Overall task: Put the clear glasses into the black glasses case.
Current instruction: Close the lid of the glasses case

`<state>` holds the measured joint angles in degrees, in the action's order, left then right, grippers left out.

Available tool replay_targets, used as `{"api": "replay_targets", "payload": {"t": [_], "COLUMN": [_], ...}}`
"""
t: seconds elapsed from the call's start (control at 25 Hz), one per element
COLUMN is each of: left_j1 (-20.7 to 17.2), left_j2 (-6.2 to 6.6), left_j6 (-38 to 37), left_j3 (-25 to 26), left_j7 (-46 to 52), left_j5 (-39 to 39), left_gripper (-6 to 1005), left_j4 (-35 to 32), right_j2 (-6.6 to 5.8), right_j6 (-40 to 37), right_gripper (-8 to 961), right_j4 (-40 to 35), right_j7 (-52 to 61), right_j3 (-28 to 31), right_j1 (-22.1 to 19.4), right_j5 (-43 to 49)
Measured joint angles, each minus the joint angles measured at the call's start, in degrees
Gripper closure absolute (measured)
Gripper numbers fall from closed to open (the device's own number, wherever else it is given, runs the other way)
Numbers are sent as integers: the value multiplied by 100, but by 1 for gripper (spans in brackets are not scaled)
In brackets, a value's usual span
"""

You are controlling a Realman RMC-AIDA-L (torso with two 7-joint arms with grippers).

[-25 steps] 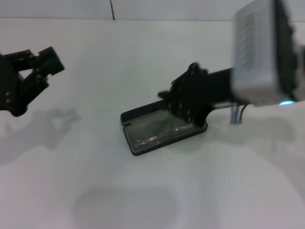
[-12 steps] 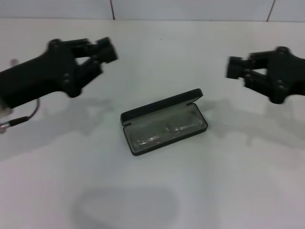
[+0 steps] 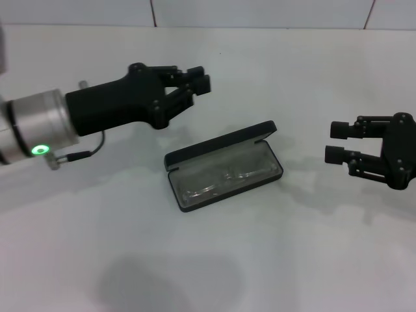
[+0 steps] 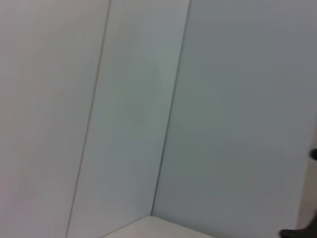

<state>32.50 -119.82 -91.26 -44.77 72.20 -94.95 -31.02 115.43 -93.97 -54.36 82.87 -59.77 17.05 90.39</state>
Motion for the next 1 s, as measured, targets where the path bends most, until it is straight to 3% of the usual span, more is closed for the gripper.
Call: {"api": "replay_targets", "payload": {"t": [0.12,0.44,0.8,1.0], "left_j1": [201,422,405,397], "left_j2": [-19,-46,-70,-77], "left_j6": [449,1352,1669,1799], "left_j3": [-22,-256,-876,-919], "left_j7": [-44,-272,-428,-441], "left_j5": [17,91,364,405], "left_gripper": [830,830,831,831], "left_j4": [353,999,1477,1494], "right_j2": [4,6,6,6], "right_j6": [-20,-112,-32,15], "right_gripper": [566,376,373,375], "right_j4": [67,100,107,110], "right_j7": [19,31,36,37], "right_j3": [14,26,32,36], "right_j1": [-20,1,83,97], "right_j5": [-1,-8,-15,-18]}}
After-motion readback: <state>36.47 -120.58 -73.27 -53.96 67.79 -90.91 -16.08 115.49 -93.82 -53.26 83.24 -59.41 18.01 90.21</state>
